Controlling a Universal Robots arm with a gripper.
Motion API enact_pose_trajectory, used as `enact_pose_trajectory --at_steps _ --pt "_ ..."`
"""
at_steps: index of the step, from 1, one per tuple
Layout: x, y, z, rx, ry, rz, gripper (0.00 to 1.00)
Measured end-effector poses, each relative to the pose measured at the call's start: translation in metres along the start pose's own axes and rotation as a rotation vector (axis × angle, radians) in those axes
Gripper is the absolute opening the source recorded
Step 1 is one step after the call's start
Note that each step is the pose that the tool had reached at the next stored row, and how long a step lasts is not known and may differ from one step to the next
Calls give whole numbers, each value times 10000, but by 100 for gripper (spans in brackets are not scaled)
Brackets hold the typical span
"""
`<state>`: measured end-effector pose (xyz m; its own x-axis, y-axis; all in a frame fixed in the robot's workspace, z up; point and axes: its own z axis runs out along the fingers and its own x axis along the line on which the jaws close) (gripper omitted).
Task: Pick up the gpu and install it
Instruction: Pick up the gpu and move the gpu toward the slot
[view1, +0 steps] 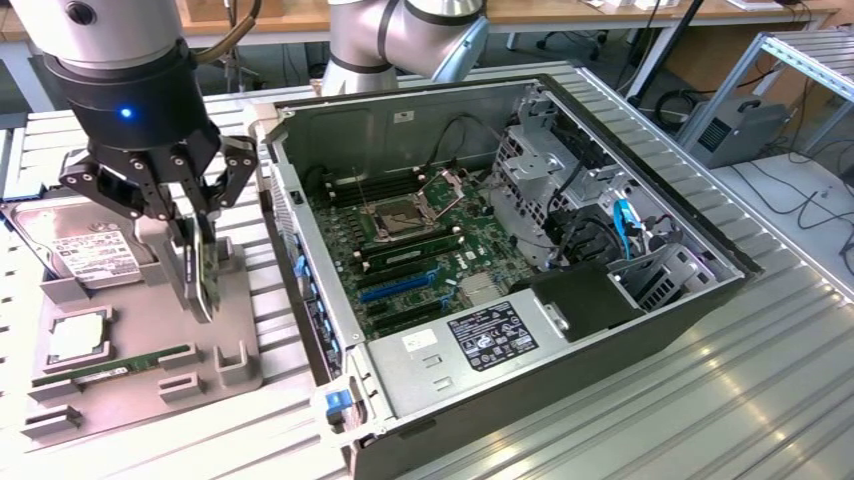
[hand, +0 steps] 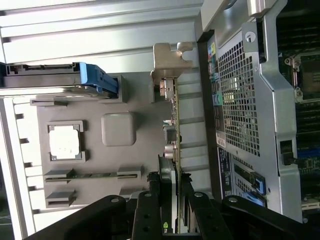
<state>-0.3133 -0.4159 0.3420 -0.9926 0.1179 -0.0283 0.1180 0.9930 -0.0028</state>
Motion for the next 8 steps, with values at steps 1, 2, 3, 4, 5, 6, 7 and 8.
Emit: enact_pose_trajectory --at_steps 1,2,3,4,5,6,7,8 --pt "0 0 -7 -1 -1 -1 27" --pt "0 0 -12 0 0 -1 27" --pt "-1 0 -18 0 0 0 27" --pt "-1 0 -23 0 0 0 27" --pt "-1 0 -28 0 -1 0 27" --pt "-1 0 -33 -1 -1 0 27" --pt "-1 0 -39 0 0 0 27" --pt "-1 0 -44 0 0 0 27"
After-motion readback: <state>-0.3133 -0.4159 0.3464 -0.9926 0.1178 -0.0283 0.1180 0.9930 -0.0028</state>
